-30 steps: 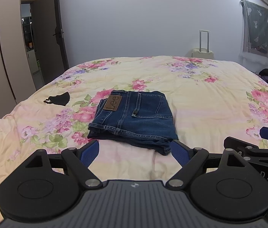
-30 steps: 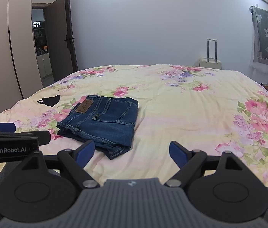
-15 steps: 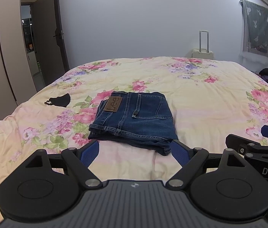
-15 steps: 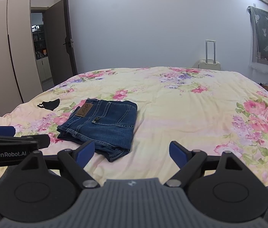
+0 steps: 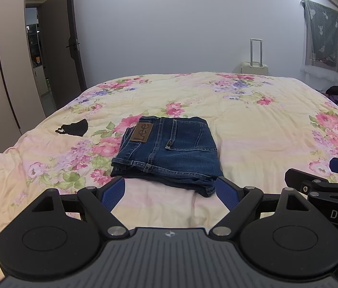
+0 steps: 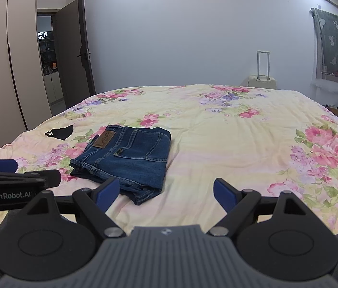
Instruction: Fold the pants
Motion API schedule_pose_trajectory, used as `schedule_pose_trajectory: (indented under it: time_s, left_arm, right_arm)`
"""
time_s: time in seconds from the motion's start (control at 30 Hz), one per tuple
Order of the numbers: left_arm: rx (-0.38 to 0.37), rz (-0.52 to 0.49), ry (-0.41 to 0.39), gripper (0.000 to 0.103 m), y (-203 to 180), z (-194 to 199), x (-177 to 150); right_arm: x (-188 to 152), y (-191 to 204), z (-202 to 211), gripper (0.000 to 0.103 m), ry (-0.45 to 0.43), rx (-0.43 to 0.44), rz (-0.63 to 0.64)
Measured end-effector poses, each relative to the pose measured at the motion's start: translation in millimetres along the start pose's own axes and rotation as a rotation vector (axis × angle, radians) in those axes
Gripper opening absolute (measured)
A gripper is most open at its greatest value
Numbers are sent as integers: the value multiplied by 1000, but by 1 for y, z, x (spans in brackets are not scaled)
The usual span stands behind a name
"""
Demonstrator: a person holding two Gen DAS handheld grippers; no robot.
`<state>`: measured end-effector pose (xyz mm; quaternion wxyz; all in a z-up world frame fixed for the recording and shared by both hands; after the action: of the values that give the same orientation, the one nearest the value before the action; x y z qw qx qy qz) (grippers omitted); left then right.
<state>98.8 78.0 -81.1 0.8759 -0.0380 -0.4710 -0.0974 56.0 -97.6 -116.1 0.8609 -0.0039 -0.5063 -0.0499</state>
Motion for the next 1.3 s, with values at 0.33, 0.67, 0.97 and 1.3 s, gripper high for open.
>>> schedule_pose_trajectory:
  time_s: [0.33, 0.67, 0.97, 1.3]
  left_arm:
    - [-2, -6, -1, 100, -2, 0, 1]
    - [-7, -14, -7, 100, -4, 2, 2]
    - [0, -24, -15, 100, -4, 5, 3]
    - [0, -19, -20, 100, -2, 7, 2]
  right_arm:
    - [0, 0, 1, 82, 1, 5, 0]
    - [1, 0, 1, 82, -1, 5, -1]
    - [2, 0, 2, 82, -6, 6, -2]
    - [1, -1, 3, 82, -6, 7, -2]
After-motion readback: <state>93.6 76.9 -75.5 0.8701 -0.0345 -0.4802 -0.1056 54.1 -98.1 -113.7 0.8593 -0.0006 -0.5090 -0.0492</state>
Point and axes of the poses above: each gripper's, at about its wrist camera, not at the fingertips, and z roughly against the way its jaws point, y to its left, x to its top, the point moved 7 cm from there along -z, roughly the way its jaws point, and after that the axes turned 6 degrees about -x, right-handed, at the moved point
